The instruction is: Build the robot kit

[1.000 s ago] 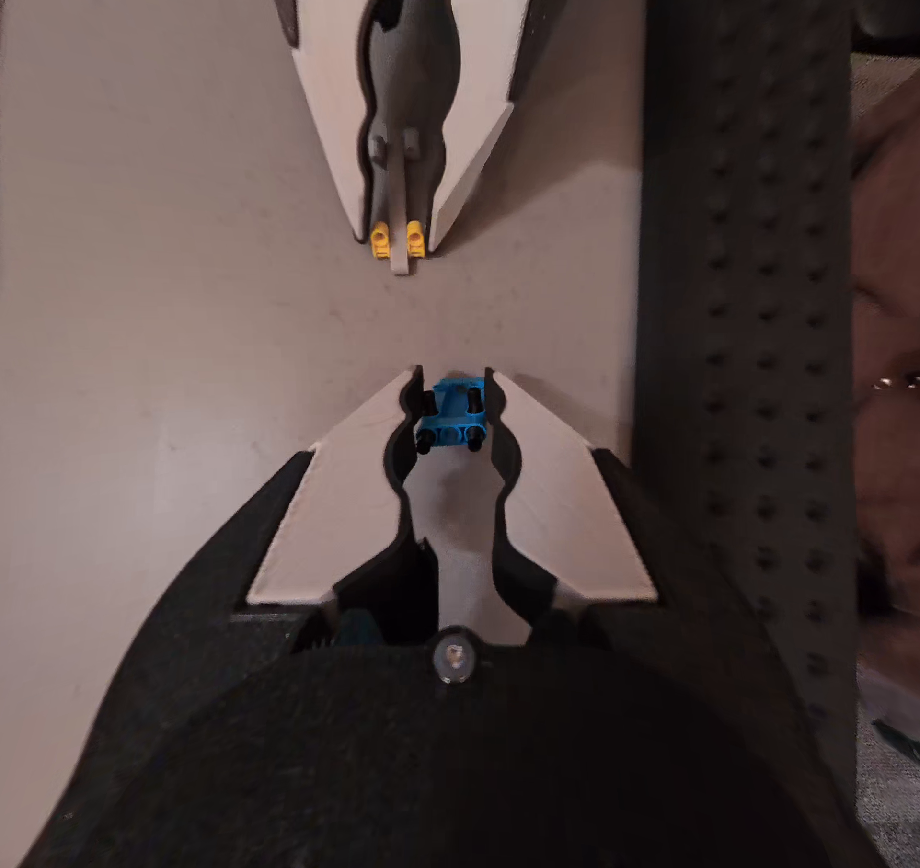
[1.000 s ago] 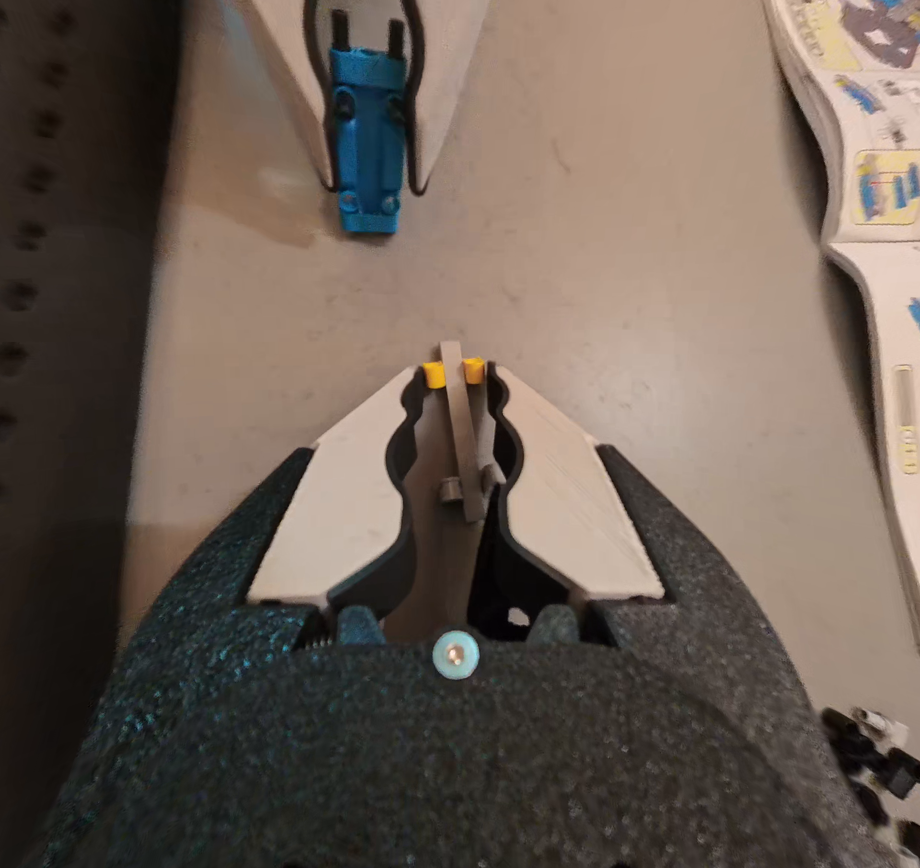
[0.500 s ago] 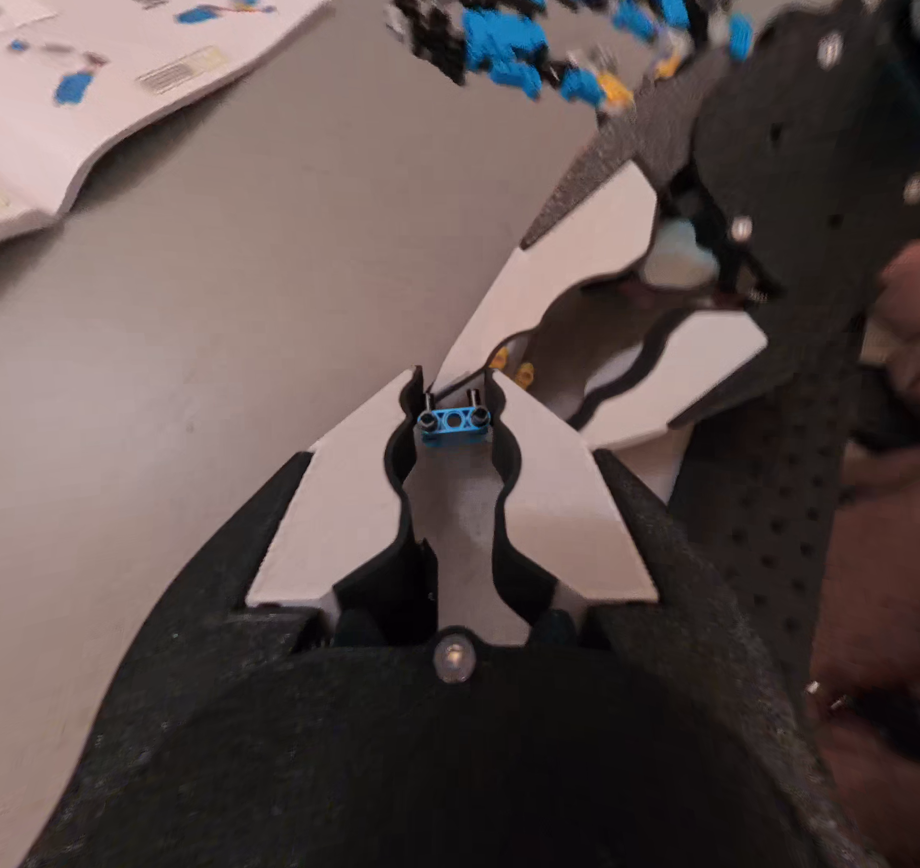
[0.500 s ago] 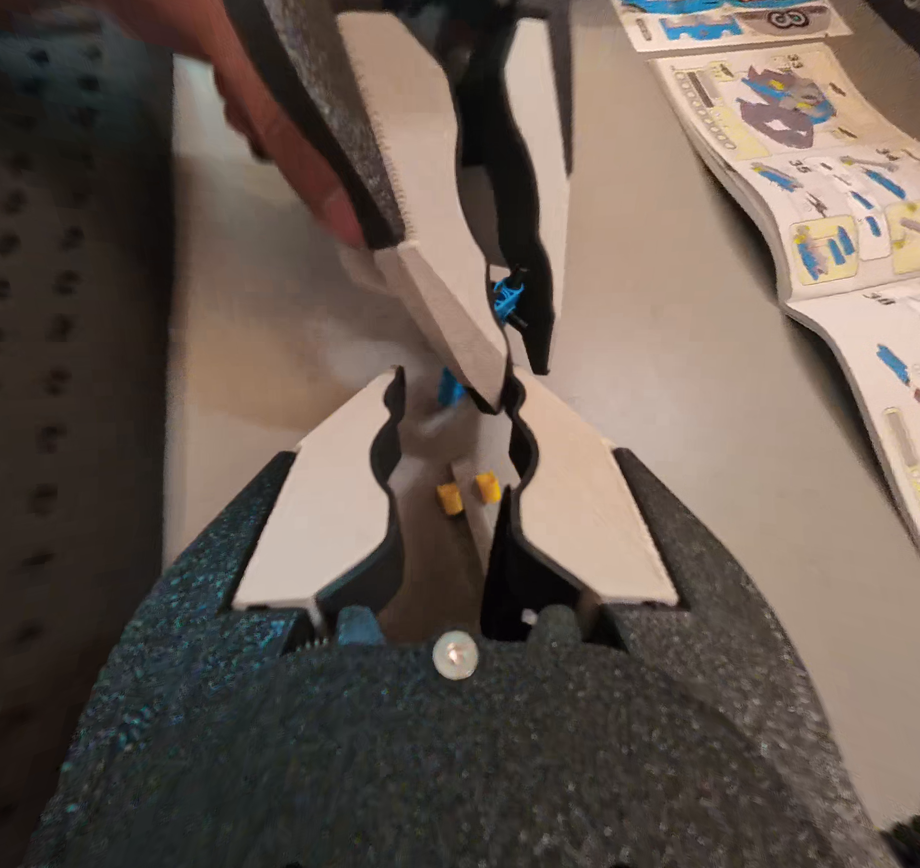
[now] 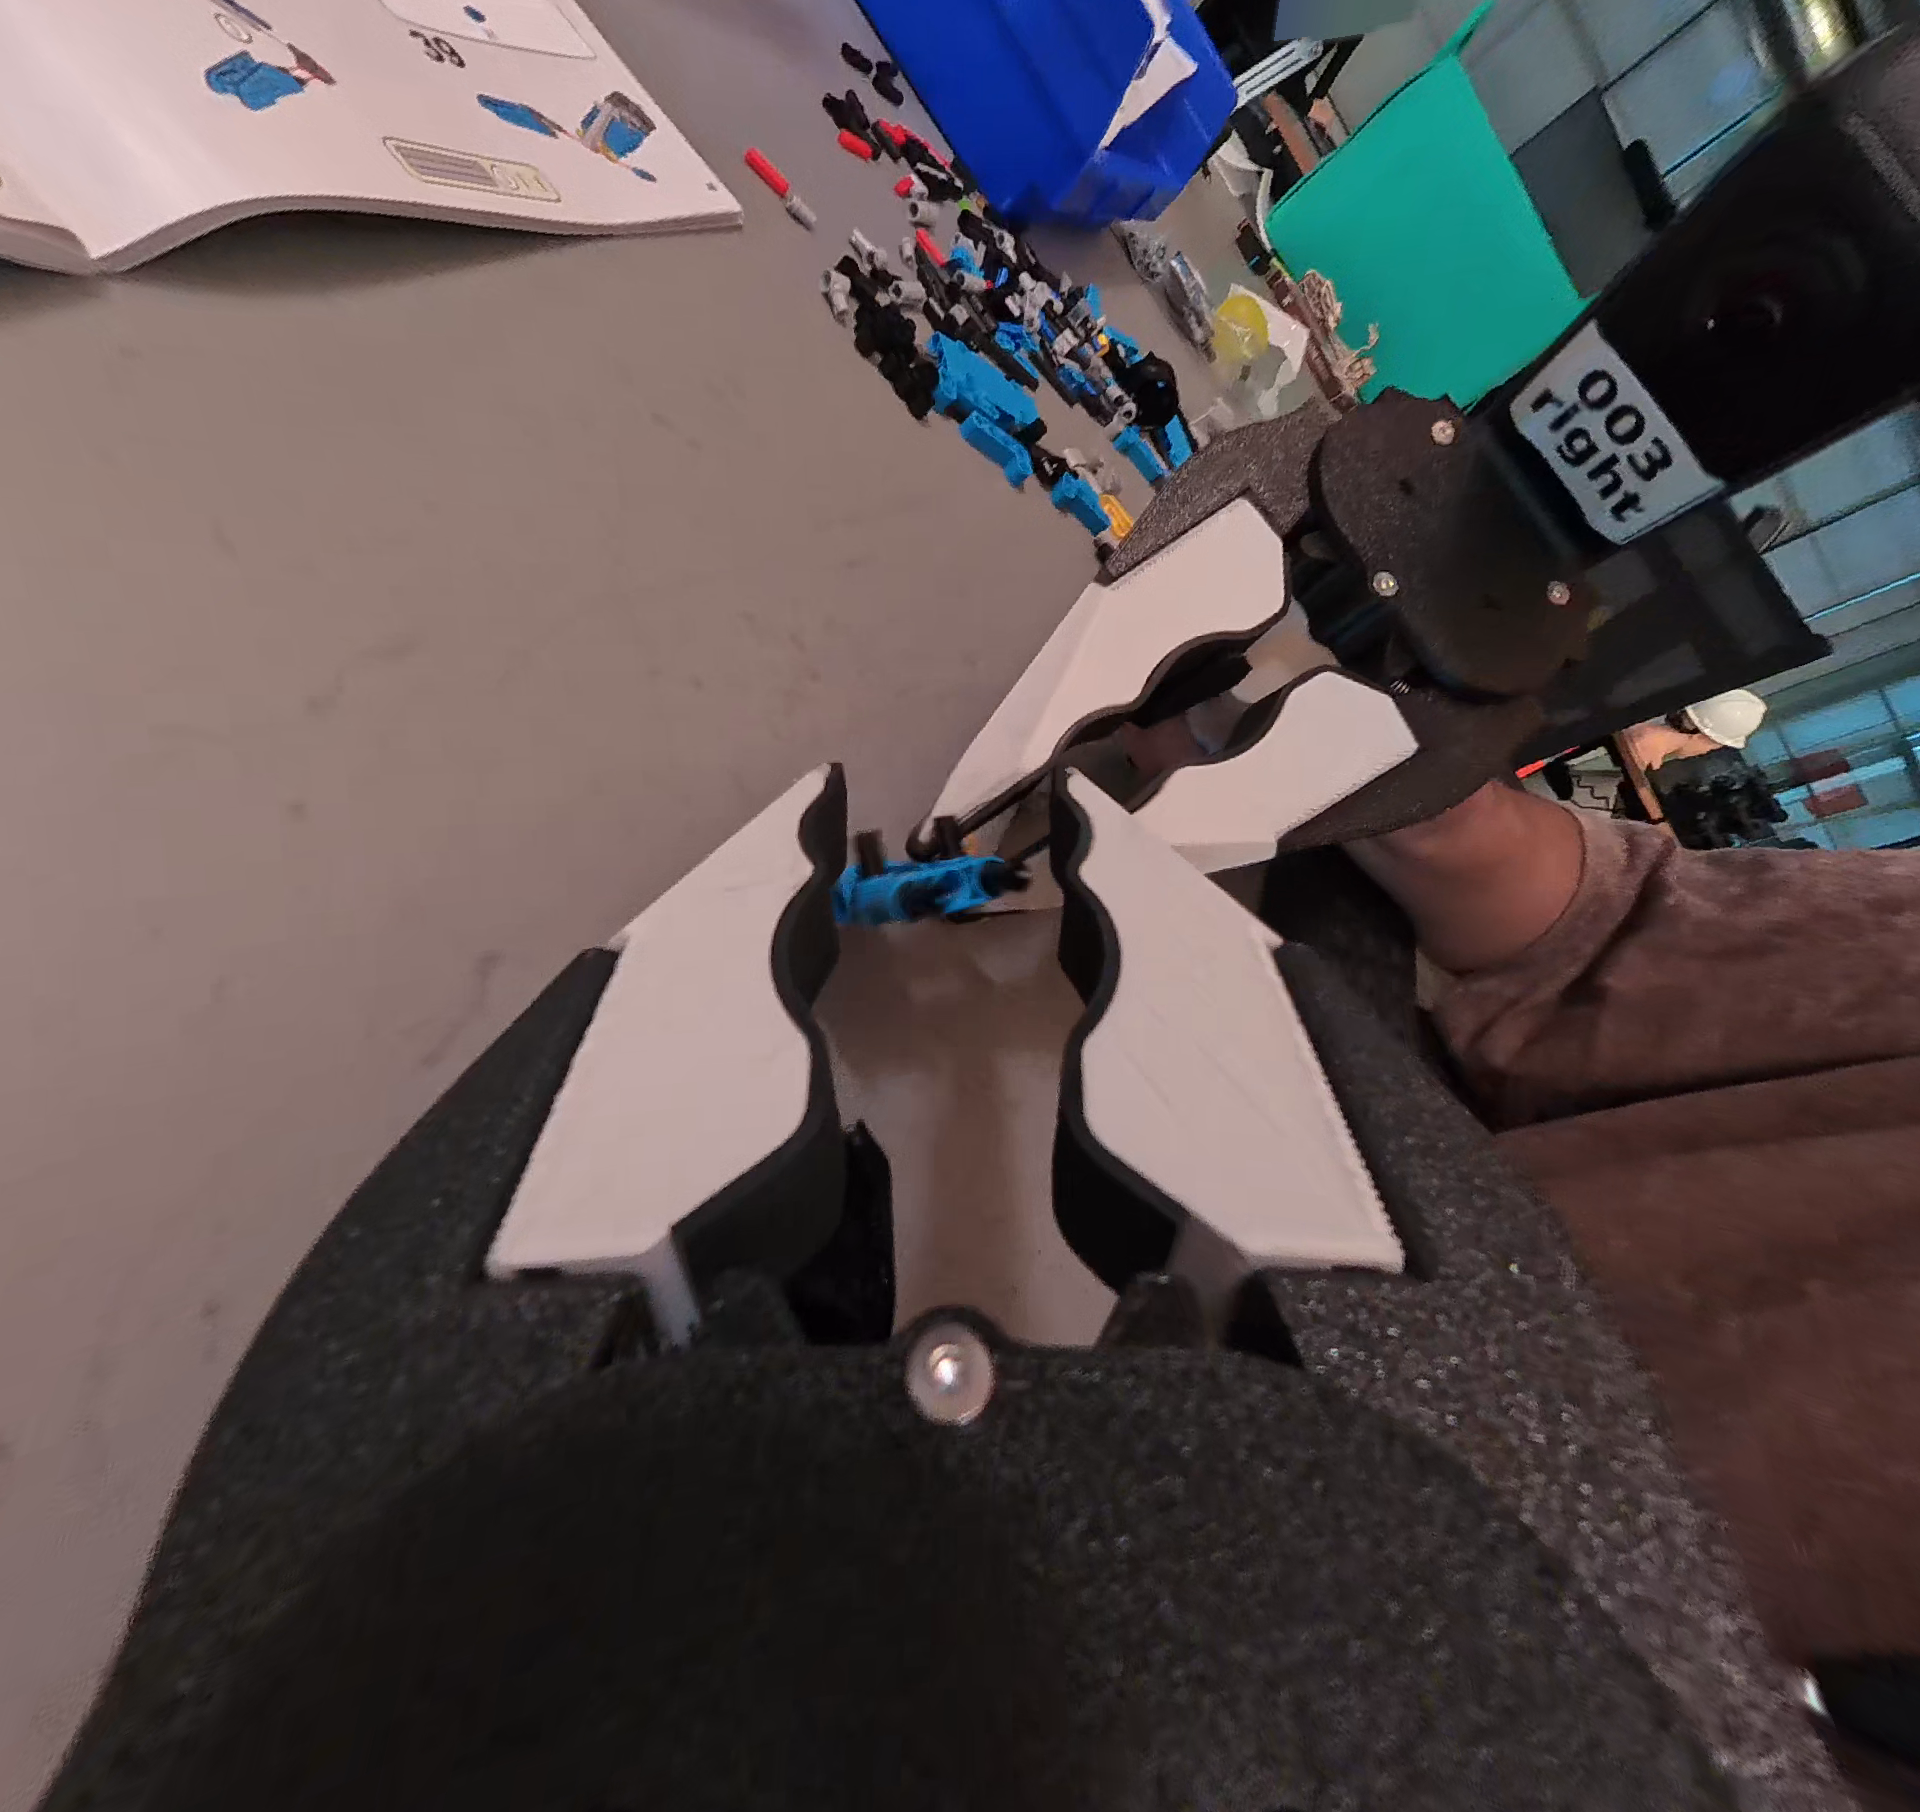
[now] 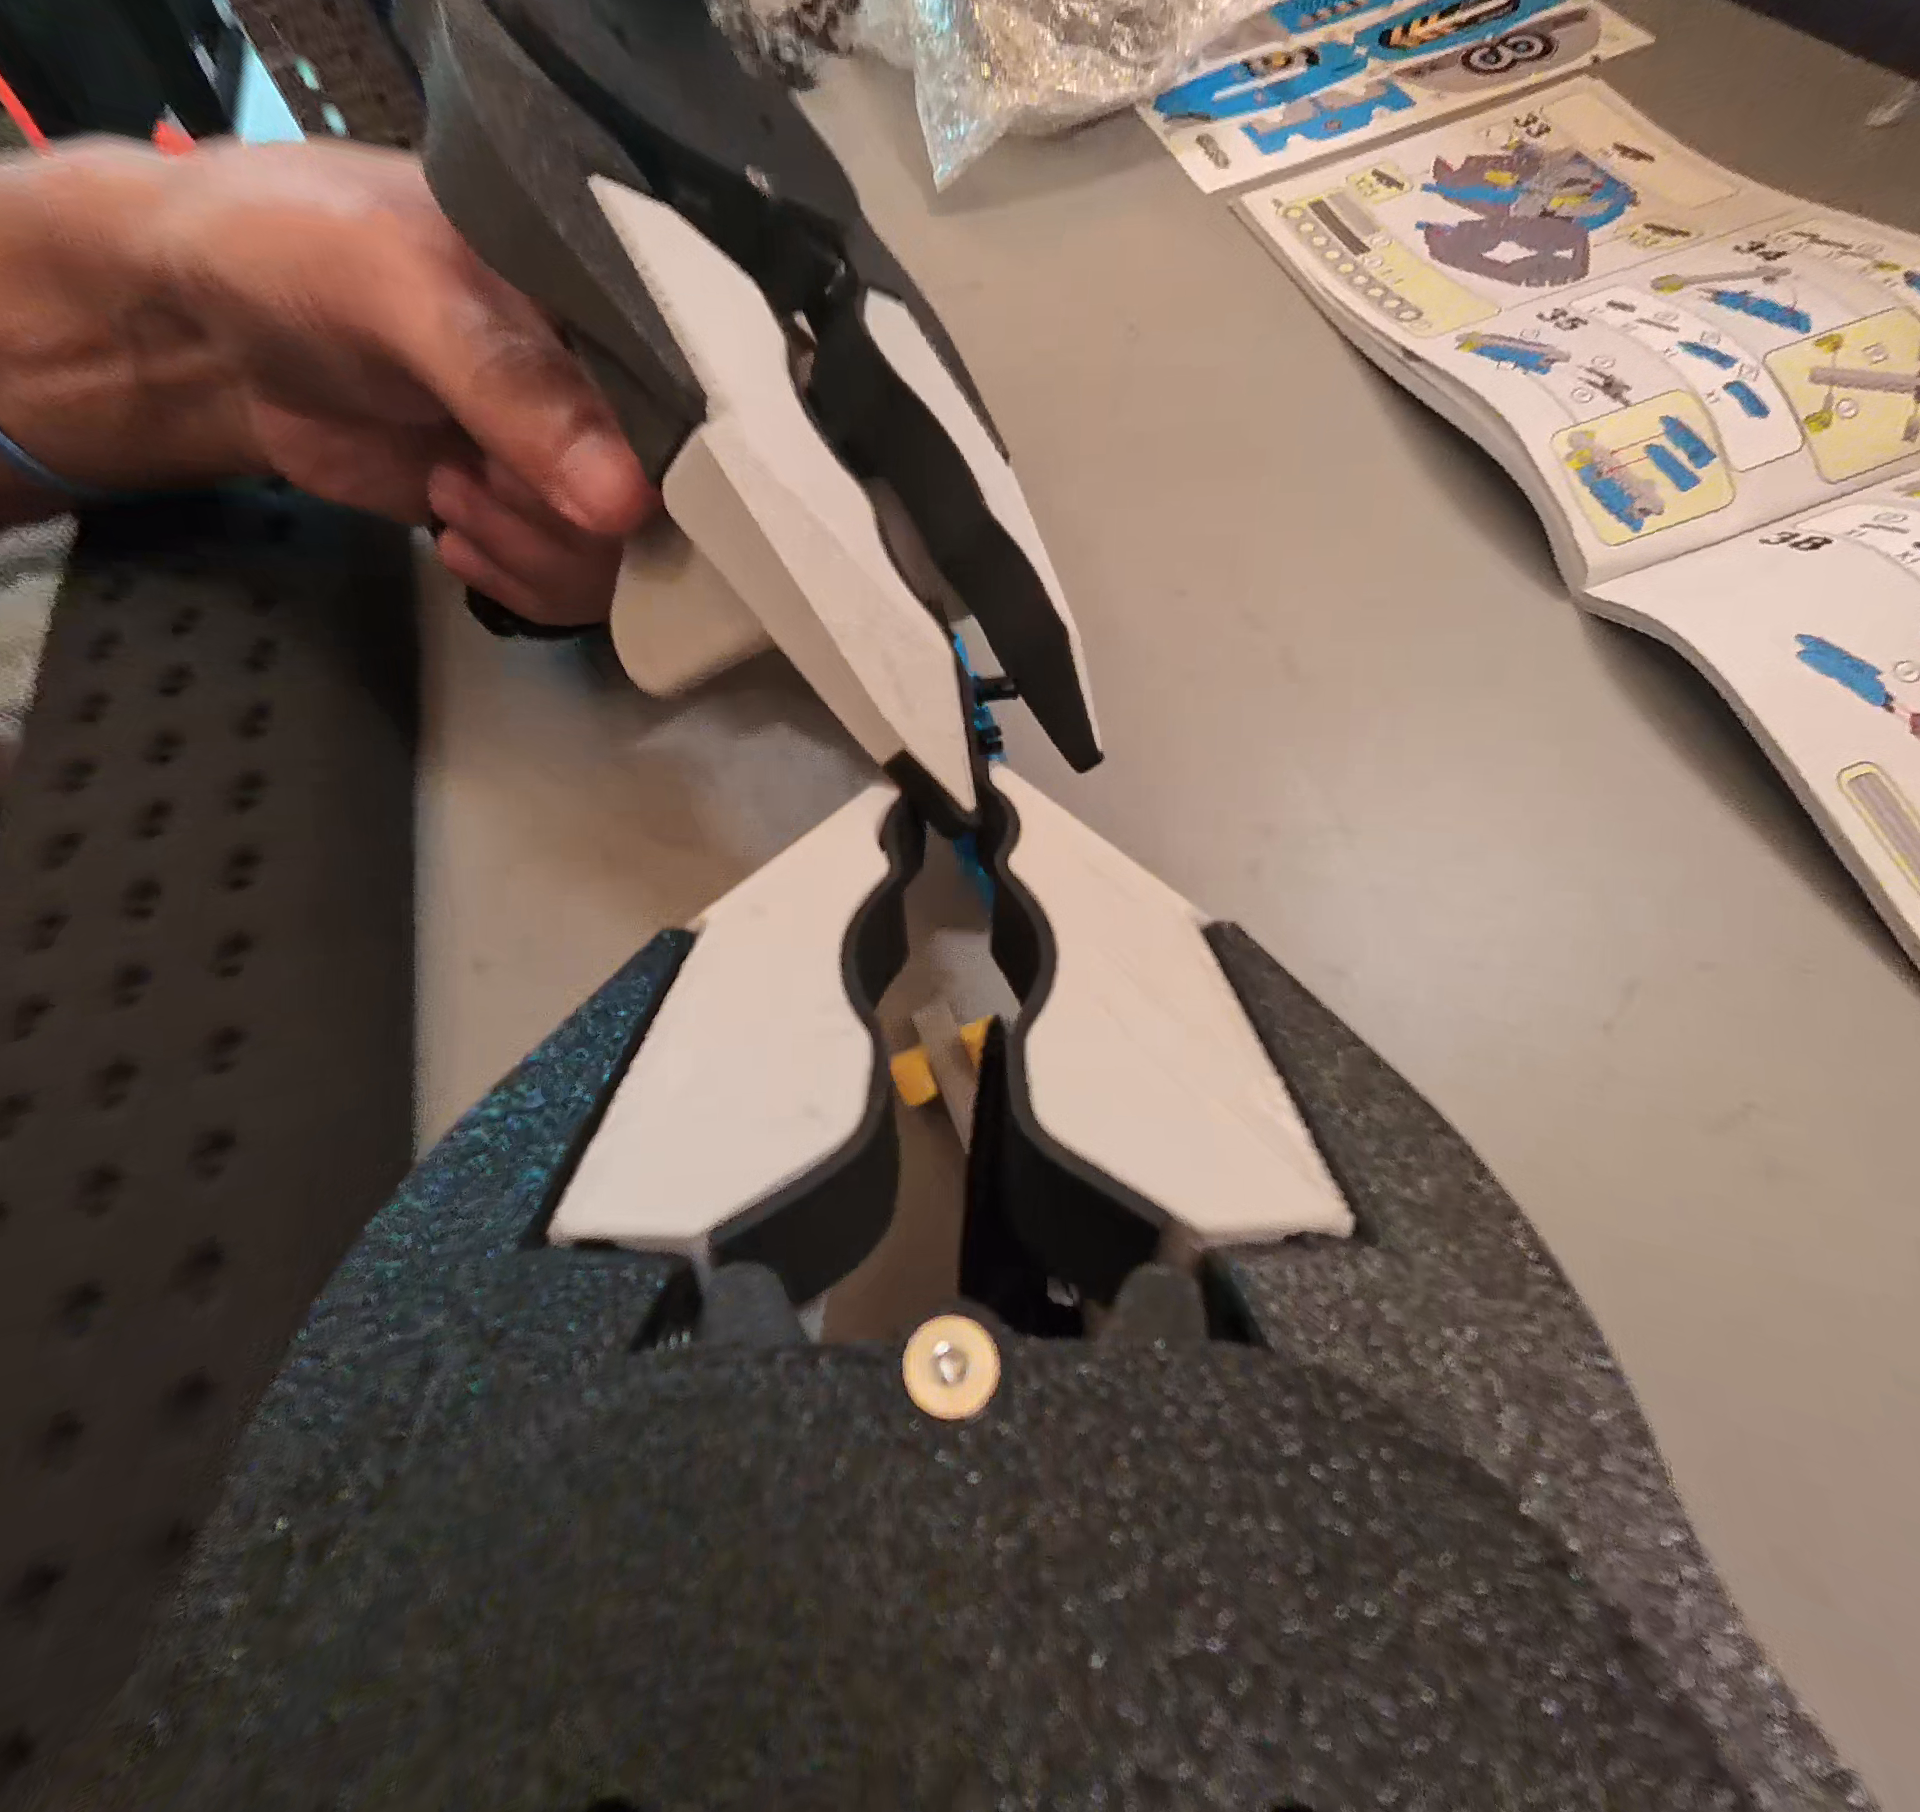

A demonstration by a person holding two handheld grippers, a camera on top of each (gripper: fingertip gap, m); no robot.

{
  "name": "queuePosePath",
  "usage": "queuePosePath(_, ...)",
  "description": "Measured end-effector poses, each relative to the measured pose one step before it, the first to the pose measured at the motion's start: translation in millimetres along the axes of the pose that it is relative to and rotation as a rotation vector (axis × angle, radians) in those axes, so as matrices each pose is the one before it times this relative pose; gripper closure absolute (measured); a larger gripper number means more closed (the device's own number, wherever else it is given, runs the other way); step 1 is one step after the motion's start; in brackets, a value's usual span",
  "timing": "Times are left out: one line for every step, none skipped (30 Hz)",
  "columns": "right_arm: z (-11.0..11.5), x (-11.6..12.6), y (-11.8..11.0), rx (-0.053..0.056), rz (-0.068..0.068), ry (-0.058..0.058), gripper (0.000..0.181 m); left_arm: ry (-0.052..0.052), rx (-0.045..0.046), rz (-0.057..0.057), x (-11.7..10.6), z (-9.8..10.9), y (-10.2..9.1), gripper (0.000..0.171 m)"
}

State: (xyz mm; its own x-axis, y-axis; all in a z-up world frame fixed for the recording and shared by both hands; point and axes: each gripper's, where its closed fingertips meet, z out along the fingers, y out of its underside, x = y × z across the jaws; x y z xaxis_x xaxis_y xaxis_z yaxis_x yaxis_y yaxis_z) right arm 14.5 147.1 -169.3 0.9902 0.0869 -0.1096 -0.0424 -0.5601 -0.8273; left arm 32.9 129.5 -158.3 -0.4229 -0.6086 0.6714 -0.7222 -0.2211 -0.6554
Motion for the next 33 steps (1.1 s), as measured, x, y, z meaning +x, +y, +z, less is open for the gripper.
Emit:
queuePosePath(1.75, 2.43, 6.46, -0.0273, -0.0206, 0.0125, 0.172, -0.0134, 0.00922, 0.0063, -3.10, -1.09, -0.89, 0.136)
queuePosePath(1.57, 3.56, 8.03, -0.0389, -0.0190, 0.0187, 0.170, -0.0134, 0.01559, 0.0043, -3.93, -2.45, -2.09, 0.138)
queuePosePath(1.05, 4.62, 8.64, -0.0451, -0.0235, 0.0279, 0.172, -0.0086, 0.01047, -0.0049, -3.97, -2.89, -1.74, 0.138)
queuePosePath(0.97, 4.27, 6.99, -0.0348, -0.0331, 0.0287, 0.175, 0.0081, 0.00988, -0.0155, -1.84, -2.88, -1.89, 0.138)
queuePosePath(0.07, 3.42, 4.04, -0.0193, -0.0369, 0.0296, 0.177, 0.0219, 0.01401, -0.0174, 0.80, -3.23, -2.66, 0.138)
queuePosePath(-1.39, 2.61, 0.96, -0.0069, -0.0356, 0.0290, 0.179, 0.0166, 0.01332, -0.0108, 1.14, -3.57, -2.26, 0.138)
queuePosePath(-1.83, 2.15, -1.15, 0.0047, -0.0287, 0.0227, 0.181, 0.0039, 0.00776, 0.0014, 0.84, -3.96, -1.28, 0.138)
queuePosePath(-1.70, 1.07, -0.17, -0.0032, -0.0179, 0.0091, 0.181, -0.0115, 0.00414, 0.0199, 0.05, -4.41, -0.53, 0.138)
queuePosePath(-3.06, 0.28, -1.36, 0.0054, -0.0156, 0.0009, 0.181, -0.0309, -0.00450, 0.0382, -1.90, -4.34, 0.96, 0.138)
queuePosePath(-5.41, 0.36, -3.78, 0.0231, -0.0184, 0.0013, 0.181, -0.0444, -0.01578, 0.0494, -3.27, -3.67, 3.09, 0.138)
queuePosePath(-7.01, 0.32, -3.22, 0.0203, -0.0219, -0.0015, 0.181, -0.0439, -0.02638, 0.0527, -2.69, -2.56, 4.86, 0.138)
queuePosePath(-7.97, -0.65, -1.49, 0.0151, -0.0203, -0.0131, 0.181, -0.0310, -0.03512, 0.0563, 0.10, -1.22, 6.55, 0.138)
queuePosePath(-7.64, -4.79, 0.90, 0.0111, -0.0149, -0.0418, 0.174, -0.0147, -0.04028, 0.0637, 3.98, 0.16, 7.91, 0.138)
queuePosePath(-6.42, -9.05, 7.24, -0.0180, -0.0108, -0.0721, 0.164, -0.0120, -0.04098, 0.0661, 5.63, 1.60, 7.99, 0.137)
queuePosePath(-4.24, -3.21, 11.72, -0.0412, 0.0023, -0.0331, 0.156, -0.0172, -0.03356, 0.0667, 5.79, 2.71, 6.91, 0.138)
queuePosePath(-2.94, 4.04, 11.75, -0.0416, 0.0009, 0.0139, 0.151, -0.0110, -0.02854, 0.0627, 7.30, 3.94, 5.36, 0.138)
queuePosePath(-2.62, 4.68, 8.71, -0.0259, -0.0118, 0.0205, 0.148, 0.0005, -0.02589, 0.0522, 8.90, 5.17, 3.48, 0.138)
queuePosePath(-2.70, 2.42, 4.66, -0.0040, -0.0132, 0.0061, 0.145, 0.0020, -0.01484, 0.0397, 8.49, 5.89, 0.27, 0.138)
queuePosePath(-2.12, 0.39, 1.29, 0.0153, -0.0023, -0.0093, 0.144, -0.0036, -0.00541, 0.0279, 6.33, 6.02, -2.32, 0.138)
queuePosePath(-0.61, -1.02, 0.88, 0.0157, 0.0130, -0.0228, 0.143, -0.0005, -0.00405, 0.0215, 5.22, 5.69, -3.02, 0.138)
queuePosePath(1.38, -1.16, 2.86, -0.0027, 0.0203, -0.0258, 0.143, 0.0080, -0.00349, 0.0201, 4.94, 5.36, -3.26, 0.137)
queuePosePath(3.15, -0.90, 4.30, -0.0159, 0.0154, -0.0217, 0.143, 0.0111, -0.00862, 0.0207, 3.83, 4.96, -2.48, 0.137)
queuePosePath(3.80, -2.68, 4.53, -0.0193, 0.0042, -0.0258, 0.146, -0.0022, -0.01371, 0.0202, 0.33, 4.55, -2.25, 0.135)
queuePosePath(2.42, -4.15, 0.83, 0.0027, 0.0019, -0.0309, 0.153, -0.0133, -0.01254, 0.0235, -2.19, 3.60, -3.17, 0.133)
queuePosePath(0.70, -1.40, -2.30, 0.0177, 0.0112, -0.0124, 0.156, -0.0093, -0.01046, 0.0300, -1.70, 2.77, -4.32, 0.130)
queuePosePath(1.15, 0.32, 0.85, -0.0075, 0.0056, -0.0015, 0.156, -0.0057, -0.00181, 0.0274, -1.18, 2.04, -6.23, 0.129)
queuePosePath(-0.06, -0.13, -0.21, -0.0051, 0.0090, -0.0046, 0.156, 0.0043, -0.00035, 0.0195, 0.02, 2.26, -6.71, 0.129)
queuePosePath(-0.34, -0.11, -0.11, -0.0124, 0.0019, -0.0033, 0.156, 0.0206, -0.01515, 0.0148, 2.03, 3.16, -3.70, 0.129)
queuePosePath(-0.44, -0.99, -1.29, -0.0064, 0.0012, -0.0023, 0.156, 0.0247, -0.03073, 0.0149, 2.68, 3.59, -0.27, 0.129)
queuePosePath(-0.98, -1.98, -4.09, 0.0123, -0.0083, -0.0004, 0.156, 0.0091, -0.03273, 0.0180, 0.93, 3.44, 1.37, 0.129)
queuePosePath(-2.08, -0.37, -6.09, 0.0207, -0.0210, 0.0201, 0.156, -0.0054, -0.03135, 0.0203, -0.85, 2.60, 1.94, 0.130)
queuePosePath(-3.02, -2.09, -6.88, 0.0206, -0.0316, 0.0160, 0.156, -0.0088, -0.02774, 0.0208, -1.42, 1.62, 2.03, 0.132)
queuePosePath(-3.49, -2.45, -7.50, 0.0218, -0.0293, 0.0143, 0.156, -0.0072, -0.01659, 0.0189, -1.04, 0.28, 1.07, 0.138)
